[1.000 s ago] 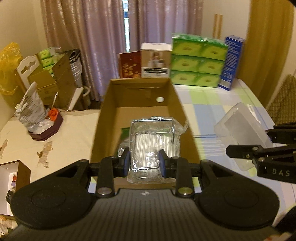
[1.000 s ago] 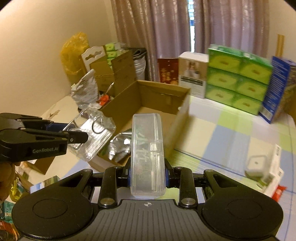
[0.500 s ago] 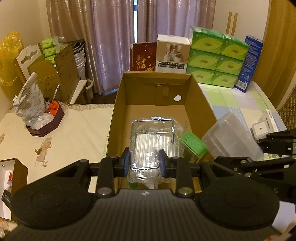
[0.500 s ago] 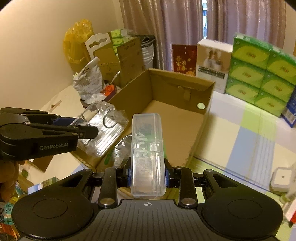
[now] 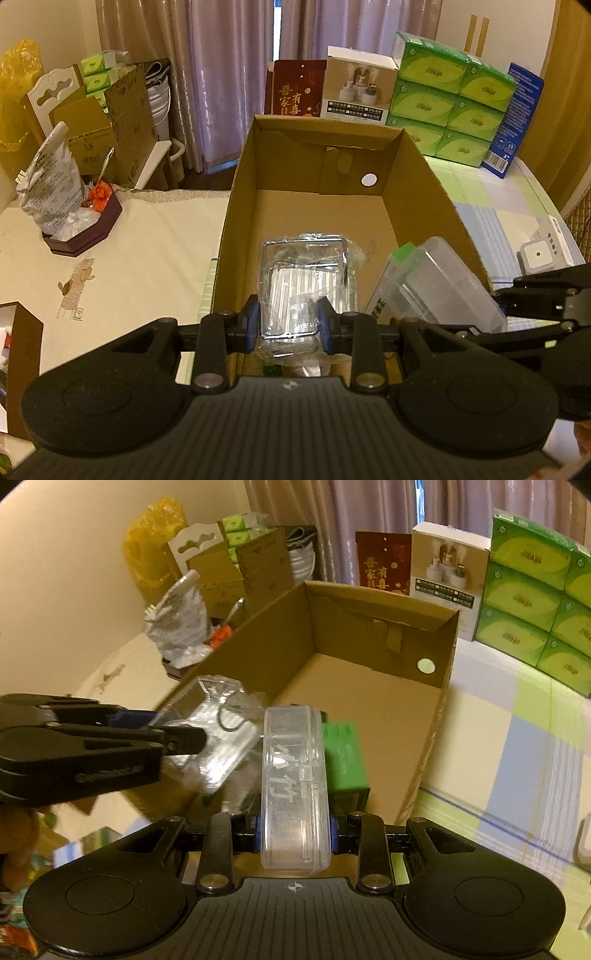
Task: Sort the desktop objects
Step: 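Release the clip pack with the left tool while the right tool drops the clear case, then withdraw both tools from the cardboard box back over the table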
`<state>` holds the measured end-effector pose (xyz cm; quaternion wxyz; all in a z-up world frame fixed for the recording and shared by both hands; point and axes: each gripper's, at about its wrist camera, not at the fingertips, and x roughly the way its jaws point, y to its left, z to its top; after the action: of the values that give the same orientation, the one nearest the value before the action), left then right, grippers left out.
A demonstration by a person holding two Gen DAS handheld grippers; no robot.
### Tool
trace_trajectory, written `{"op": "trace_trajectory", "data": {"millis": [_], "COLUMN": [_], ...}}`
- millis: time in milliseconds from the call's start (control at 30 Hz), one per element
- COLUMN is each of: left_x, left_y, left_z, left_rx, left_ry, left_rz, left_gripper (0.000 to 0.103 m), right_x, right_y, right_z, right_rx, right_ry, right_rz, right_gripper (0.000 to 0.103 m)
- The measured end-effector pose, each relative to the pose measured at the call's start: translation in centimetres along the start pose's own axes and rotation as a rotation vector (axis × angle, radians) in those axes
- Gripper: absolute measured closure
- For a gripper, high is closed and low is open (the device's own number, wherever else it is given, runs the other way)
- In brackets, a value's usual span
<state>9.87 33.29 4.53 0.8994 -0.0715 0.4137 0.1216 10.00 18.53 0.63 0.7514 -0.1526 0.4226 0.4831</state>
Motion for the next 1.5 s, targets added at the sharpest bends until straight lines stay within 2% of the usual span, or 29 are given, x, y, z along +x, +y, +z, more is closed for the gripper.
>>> {"op": "trace_trajectory", "data": {"millis": [100, 167, 200, 267, 333, 567, 700, 1100, 1300, 1500], "left_x": [0.9, 1.2, 1.3, 1.2, 1.1, -0.7, -2.5, -8.2, -10.7, -12.3], "left_y": [0.3, 0.4, 0.4, 0.5, 0.5, -0.2, -1.0, -5.3, -7.7, -10.5], "left_z": [0.1, 0.2, 0.2, 0.2, 0.3, -0.1, -0.6, -2.7, -4.0, -4.7], "left_rx": [-0.008, -0.010, -0.010, -0.009, -0.009, -0.009, -0.010, 0.002, 0.012, 0.036], "left_ry": [0.005, 0.003, 0.001, -0.004, -0.008, -0.024, -0.034, -0.065, -0.080, -0.094], "left_rz": [-0.003, -0.002, -0.004, -0.003, -0.001, -0.005, -0.012, -0.043, -0.063, -0.087], "left_gripper": [0.073, 0.064, 0.064, 0.064, 0.063, 0.058, 0.053, 0.045, 0.040, 0.035], "right_x": [1.2, 1.5, 1.5, 1.3, 0.7, -2.2, -4.9, -12.7, -15.3, -17.9], "right_y": [-0.7, -1.1, -1.3, -1.7, -1.8, -2.1, -2.4, -2.9, -3.0, -4.7], "right_z": [0.3, 0.7, 0.8, 1.0, 1.0, 0.8, 0.1, -5.6, -9.2, -12.0], "right_rx": [-0.014, -0.012, -0.002, 0.019, 0.017, 0.030, 0.044, 0.084, 0.097, 0.154], "right_ry": [-0.006, -0.027, -0.039, -0.056, -0.082, -0.132, -0.154, -0.168, -0.166, -0.176], "right_rz": [-0.035, -0.041, -0.040, -0.034, -0.026, -0.052, -0.059, -0.079, -0.086, -0.110], "right_gripper": [0.075, 0.075, 0.073, 0.063, 0.055, 0.052, 0.044, 0.036, 0.032, 0.029]}}
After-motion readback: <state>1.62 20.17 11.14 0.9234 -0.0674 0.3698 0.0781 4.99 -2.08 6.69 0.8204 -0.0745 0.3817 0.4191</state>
